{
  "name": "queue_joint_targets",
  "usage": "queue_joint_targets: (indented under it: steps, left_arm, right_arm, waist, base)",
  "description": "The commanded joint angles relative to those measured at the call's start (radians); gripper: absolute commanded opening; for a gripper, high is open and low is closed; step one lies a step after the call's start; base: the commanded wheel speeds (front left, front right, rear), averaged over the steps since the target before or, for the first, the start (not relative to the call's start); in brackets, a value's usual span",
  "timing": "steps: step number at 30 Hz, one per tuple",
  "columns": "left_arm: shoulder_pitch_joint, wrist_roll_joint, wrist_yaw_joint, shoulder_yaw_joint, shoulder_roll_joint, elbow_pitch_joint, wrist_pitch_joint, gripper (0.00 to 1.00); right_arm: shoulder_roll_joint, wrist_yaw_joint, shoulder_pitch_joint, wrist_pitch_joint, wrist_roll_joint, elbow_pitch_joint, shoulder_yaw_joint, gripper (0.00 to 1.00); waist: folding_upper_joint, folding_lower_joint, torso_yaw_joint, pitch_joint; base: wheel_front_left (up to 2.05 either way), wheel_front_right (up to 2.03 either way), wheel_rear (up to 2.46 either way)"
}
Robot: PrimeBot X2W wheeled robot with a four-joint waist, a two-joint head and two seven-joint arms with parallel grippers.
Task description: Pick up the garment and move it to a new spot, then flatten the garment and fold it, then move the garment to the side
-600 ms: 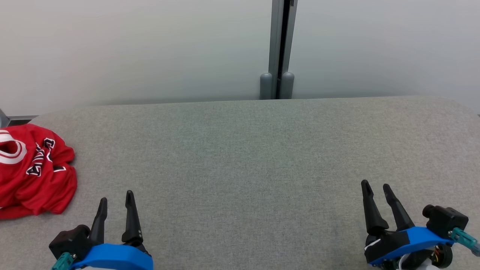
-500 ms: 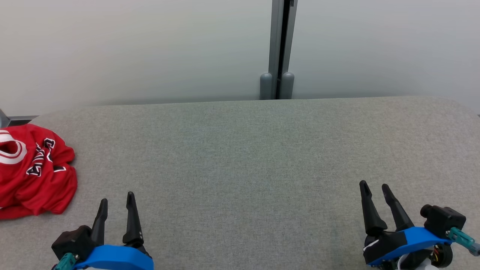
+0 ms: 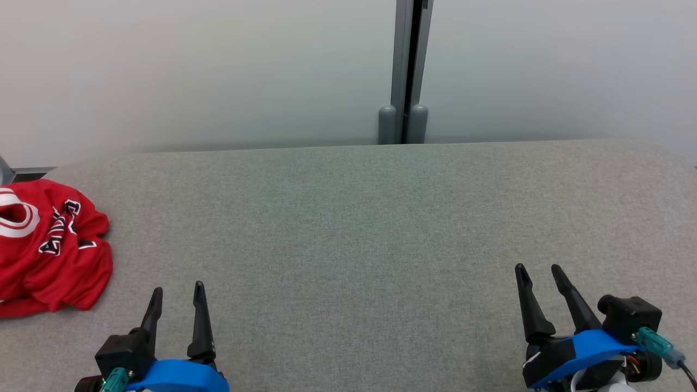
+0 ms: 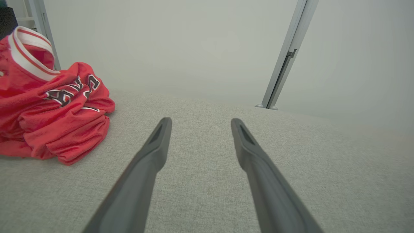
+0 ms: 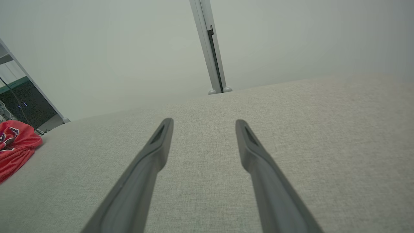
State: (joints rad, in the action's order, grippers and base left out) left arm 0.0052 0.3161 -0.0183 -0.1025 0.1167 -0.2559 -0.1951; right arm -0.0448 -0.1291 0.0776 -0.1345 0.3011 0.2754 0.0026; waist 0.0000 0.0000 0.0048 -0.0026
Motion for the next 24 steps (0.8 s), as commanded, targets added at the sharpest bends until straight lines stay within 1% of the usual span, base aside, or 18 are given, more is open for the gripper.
queue_joint_targets:
  steps: [1,9,24]
  left_arm:
    - [0.001,-0.024,-0.006,-0.002,0.007,0.005,-0.002,1.00]
    - [0.006,-0.069,-0.014,-0.015,0.010,0.012,0.004,1.00]
    - [0.025,-0.137,-0.026,-0.034,0.012,0.029,-0.002,1.00]
  right_arm:
    - [-0.008,-0.002,0.016,-0.006,-0.023,-0.008,0.002,1.00]
    - [-0.008,-0.002,0.010,-0.010,-0.099,-0.019,-0.002,1.00]
    - [-0.009,-0.003,0.000,-0.026,-0.207,-0.031,0.006,1.00]
  waist:
    - [0.0000,0.0000,-0.001,0.000]
    - [0.0000,0.0000,-0.006,0.002]
    - [0.0000,0.0000,-0.008,0.001]
  base:
    - [0.00,0.00,0.00]
    - [0.00,0.00,0.00]
    - [0.00,0.00,0.00]
